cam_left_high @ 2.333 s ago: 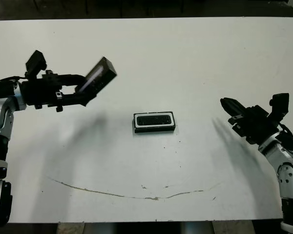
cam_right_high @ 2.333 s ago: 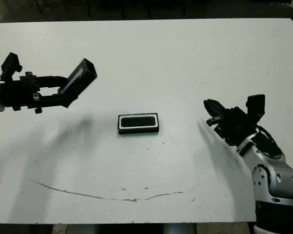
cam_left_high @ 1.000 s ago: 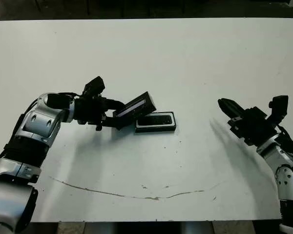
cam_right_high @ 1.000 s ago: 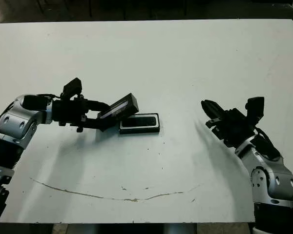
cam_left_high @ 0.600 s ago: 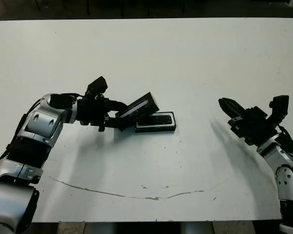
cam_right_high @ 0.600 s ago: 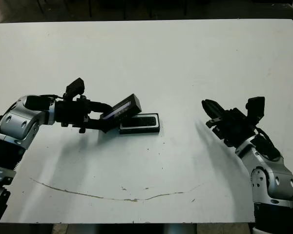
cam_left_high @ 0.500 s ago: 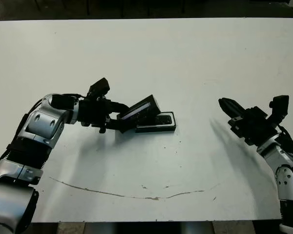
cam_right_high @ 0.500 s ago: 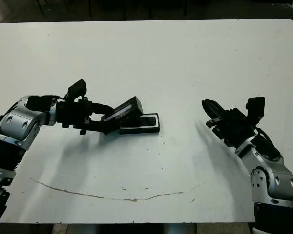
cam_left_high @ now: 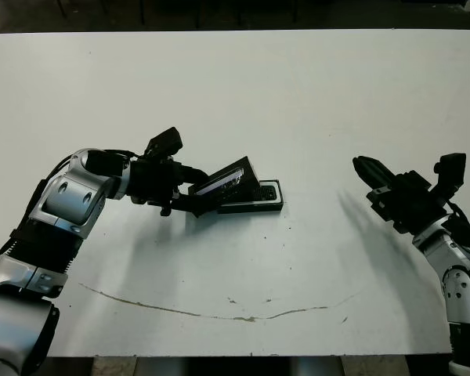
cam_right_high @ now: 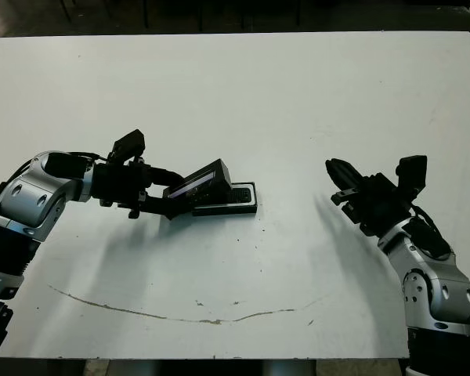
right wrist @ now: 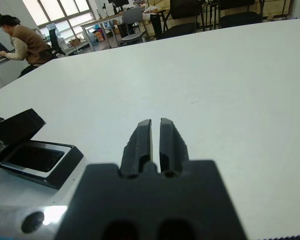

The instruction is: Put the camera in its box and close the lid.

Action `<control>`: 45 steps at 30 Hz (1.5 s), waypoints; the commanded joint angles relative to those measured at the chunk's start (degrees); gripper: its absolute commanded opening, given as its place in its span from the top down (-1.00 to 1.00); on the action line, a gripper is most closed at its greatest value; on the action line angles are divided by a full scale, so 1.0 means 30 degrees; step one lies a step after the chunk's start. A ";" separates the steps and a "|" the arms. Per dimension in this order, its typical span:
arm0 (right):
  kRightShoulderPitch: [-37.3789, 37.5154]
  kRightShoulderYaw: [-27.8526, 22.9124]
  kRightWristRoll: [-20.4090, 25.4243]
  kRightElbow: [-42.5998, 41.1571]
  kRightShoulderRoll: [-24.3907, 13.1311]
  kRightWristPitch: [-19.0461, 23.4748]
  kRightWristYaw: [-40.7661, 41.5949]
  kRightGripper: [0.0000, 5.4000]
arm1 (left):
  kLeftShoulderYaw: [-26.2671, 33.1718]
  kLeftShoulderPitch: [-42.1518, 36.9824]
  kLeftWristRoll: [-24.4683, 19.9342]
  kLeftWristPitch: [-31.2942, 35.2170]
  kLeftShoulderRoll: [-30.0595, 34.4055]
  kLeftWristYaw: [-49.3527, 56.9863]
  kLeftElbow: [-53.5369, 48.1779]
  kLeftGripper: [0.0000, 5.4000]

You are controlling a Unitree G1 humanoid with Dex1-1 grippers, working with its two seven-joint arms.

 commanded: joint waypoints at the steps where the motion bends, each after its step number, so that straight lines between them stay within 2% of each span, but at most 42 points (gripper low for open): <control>1: 0.0473 -0.0043 0.0062 -0.0020 0.0075 0.0522 -0.0308 1.00 | -0.1601 0.1332 0.1402 -0.0793 -0.0616 0.0781 0.0580 0.07; 6: 0.0656 -0.0021 0.0023 -0.0502 0.0022 0.0752 -0.0751 1.00 | -0.2849 0.1675 0.2724 -0.2153 -0.1060 0.1741 0.0632 0.07; 9: 0.0582 -0.0155 0.0476 -0.0430 -0.0038 0.1170 -0.0634 1.00 | -0.3215 0.1646 0.2927 -0.2484 -0.1073 0.1707 0.0592 0.07; 16: 0.0347 -0.0179 0.0754 0.0177 -0.0053 0.1019 -0.0174 1.00 | -0.3403 0.1522 0.3190 -0.2667 -0.0812 0.1424 0.0517 0.08; 21: 0.0277 -0.0097 0.0441 0.0353 -0.0056 0.0540 0.0050 1.00 | -0.3427 0.1440 0.2994 -0.2468 -0.0746 0.1037 0.0530 0.08; 26: 0.0267 -0.0148 0.0458 0.0050 -0.0079 0.0990 -0.0238 1.00 | -0.3353 0.1448 0.2784 -0.2255 -0.0832 0.0880 0.0513 0.08; 34: 0.0123 -0.0117 0.0436 0.0527 -0.0083 0.0462 0.0299 1.00 | -0.2753 0.1606 0.1926 -0.2939 -0.0881 0.0322 0.1395 0.08; 38: 0.0013 -0.0124 0.0425 0.0732 -0.0036 0.0380 0.0423 1.00 | -0.2645 0.1721 0.1613 -0.1954 -0.0433 0.0139 0.0876 0.08; 42: -0.0077 -0.0093 0.0416 0.0807 -0.0048 0.0348 0.0499 1.00 | -0.2744 0.1946 0.1497 -0.2182 0.0050 -0.0151 0.0560 0.08; 45: -0.0084 -0.0087 0.0323 0.0863 -0.0080 0.0199 0.0539 1.00 | -0.2815 0.2159 0.1459 -0.1485 0.0406 -0.0152 0.0228 0.08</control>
